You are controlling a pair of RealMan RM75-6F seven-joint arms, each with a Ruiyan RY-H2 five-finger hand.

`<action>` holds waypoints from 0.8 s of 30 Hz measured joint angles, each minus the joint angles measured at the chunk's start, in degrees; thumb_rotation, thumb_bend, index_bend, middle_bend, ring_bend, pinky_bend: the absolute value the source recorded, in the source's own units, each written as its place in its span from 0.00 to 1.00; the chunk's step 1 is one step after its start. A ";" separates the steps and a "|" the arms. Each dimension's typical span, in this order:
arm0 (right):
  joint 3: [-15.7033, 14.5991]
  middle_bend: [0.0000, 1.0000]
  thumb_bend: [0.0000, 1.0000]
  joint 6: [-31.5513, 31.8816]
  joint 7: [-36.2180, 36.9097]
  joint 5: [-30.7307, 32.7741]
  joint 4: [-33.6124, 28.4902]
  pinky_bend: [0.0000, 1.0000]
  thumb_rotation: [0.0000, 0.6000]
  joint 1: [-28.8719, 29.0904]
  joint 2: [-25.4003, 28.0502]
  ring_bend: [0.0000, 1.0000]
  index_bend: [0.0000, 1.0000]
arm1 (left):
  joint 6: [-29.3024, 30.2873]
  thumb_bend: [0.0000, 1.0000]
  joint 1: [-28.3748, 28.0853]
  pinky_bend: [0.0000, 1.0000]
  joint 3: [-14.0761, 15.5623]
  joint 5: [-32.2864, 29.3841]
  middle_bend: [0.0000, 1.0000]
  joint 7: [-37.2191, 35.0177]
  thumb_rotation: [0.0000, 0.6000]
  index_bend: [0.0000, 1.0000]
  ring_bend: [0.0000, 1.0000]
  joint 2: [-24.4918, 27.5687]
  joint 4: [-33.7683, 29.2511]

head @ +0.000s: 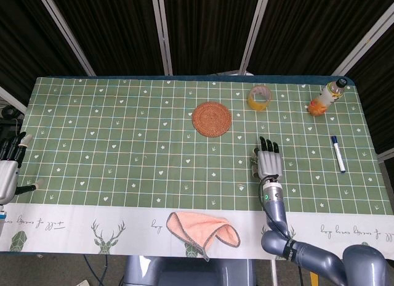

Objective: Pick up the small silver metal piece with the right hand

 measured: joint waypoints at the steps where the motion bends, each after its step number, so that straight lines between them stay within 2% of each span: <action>1: 0.02 0.04 0.30 0.04 0.12 -0.09 0.26 0.06 1.00 0.04 -0.14 0.00 0.43 | 0.02 0.00 0.00 0.00 0.00 0.00 0.00 0.03 1.00 0.00 0.00 0.00 -0.01; 15: 1.20 0.06 0.30 -2.01 2.18 -0.11 7.29 0.06 1.00 1.47 -3.45 0.00 0.48 | 0.22 0.00 0.08 0.00 -0.21 -0.14 0.00 -0.24 1.00 0.00 0.00 0.27 -0.17; 24: 1.51 0.10 0.34 -2.49 2.32 -0.11 8.24 0.06 1.00 1.51 -3.93 0.00 0.54 | 0.28 0.00 0.08 0.00 -0.20 -0.07 0.00 -0.20 1.00 0.00 0.00 0.25 -0.23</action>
